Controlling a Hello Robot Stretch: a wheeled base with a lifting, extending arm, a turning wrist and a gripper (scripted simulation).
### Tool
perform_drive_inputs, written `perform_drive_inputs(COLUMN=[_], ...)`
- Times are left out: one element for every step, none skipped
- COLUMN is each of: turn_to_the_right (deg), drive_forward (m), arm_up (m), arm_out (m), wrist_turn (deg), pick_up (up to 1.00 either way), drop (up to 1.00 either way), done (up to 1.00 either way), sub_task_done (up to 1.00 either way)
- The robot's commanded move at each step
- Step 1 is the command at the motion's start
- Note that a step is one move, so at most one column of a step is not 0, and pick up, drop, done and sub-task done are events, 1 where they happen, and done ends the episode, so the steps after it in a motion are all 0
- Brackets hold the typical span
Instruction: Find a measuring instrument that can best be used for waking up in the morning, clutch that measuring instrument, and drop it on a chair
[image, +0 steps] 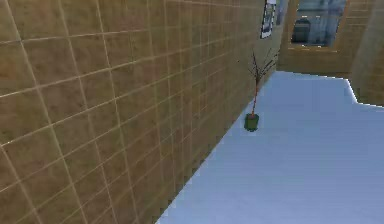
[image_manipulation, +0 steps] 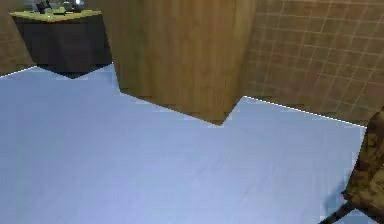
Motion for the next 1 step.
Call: perform_drive_inputs(turn_to_the_right=[-45.0], drive_forward=[0.0], arm_up=[0.0], arm_out=[0.0], wrist_turn=[0.0], pick_up=[0.0], drop=[0.0], done=[0.0], sub_task_done=[0.0])
